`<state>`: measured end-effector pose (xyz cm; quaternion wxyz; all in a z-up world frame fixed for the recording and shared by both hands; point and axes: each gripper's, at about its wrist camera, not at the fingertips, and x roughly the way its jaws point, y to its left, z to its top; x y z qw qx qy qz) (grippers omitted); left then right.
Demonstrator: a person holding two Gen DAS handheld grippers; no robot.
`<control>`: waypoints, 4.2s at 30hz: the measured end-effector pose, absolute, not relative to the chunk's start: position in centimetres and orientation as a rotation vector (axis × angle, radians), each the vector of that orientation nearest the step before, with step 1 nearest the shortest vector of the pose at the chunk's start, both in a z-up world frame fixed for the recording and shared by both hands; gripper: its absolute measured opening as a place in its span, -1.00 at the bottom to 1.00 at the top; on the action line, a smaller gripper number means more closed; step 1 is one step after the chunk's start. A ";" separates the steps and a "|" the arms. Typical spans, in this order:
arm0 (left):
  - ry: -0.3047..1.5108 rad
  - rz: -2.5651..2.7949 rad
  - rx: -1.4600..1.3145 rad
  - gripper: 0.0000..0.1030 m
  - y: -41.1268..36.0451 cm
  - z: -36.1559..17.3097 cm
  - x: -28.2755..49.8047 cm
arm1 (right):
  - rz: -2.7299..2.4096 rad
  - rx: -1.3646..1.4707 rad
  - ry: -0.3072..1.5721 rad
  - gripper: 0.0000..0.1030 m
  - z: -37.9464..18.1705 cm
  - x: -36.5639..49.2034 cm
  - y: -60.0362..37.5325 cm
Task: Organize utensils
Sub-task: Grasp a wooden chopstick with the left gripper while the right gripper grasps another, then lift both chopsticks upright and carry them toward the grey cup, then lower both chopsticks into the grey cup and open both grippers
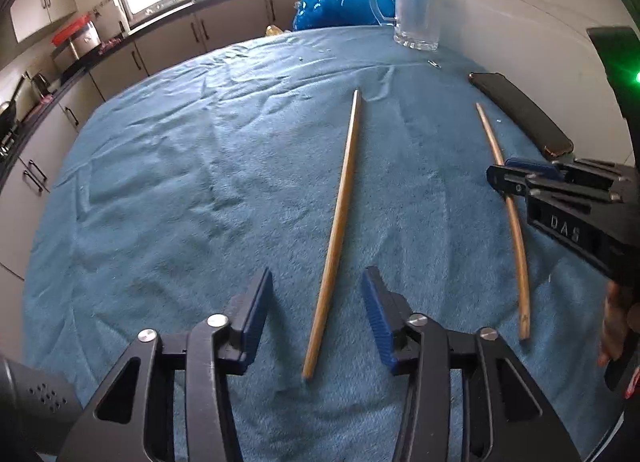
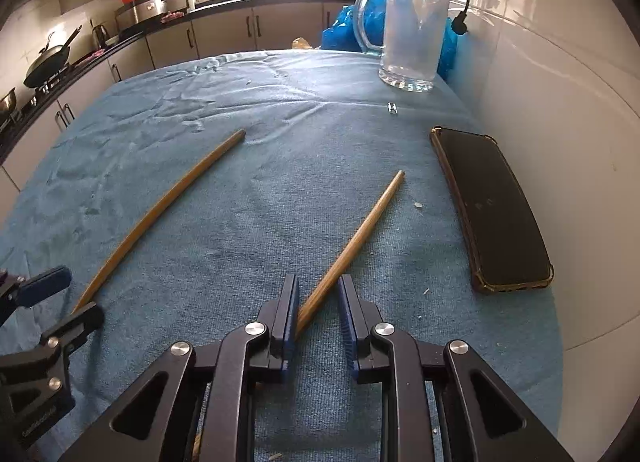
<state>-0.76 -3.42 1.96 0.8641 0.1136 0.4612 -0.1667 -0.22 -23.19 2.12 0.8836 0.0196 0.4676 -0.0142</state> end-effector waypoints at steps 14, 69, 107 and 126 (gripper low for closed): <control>1.138 -0.401 0.007 -0.88 0.2 2.2 -4.7 | 0.030 0.032 1.053 -0.74 2.3 -0.8 -22.5; 1.058 -0.453 0.083 -0.87 -0.7 6.2 -4.9 | 0.143 0.085 1.243 -0.85 2.6 -2.7 -21.9; 0.345 -0.103 -0.385 -0.87 26.3 21.9 -13.5 | 0.532 0.168 0.511 -0.85 22.0 -8.8 -1.8; 0.338 -0.001 -0.390 -0.87 28.5 17.4 -6.3 | 0.550 0.201 0.476 -0.85 19.8 -3.3 7.6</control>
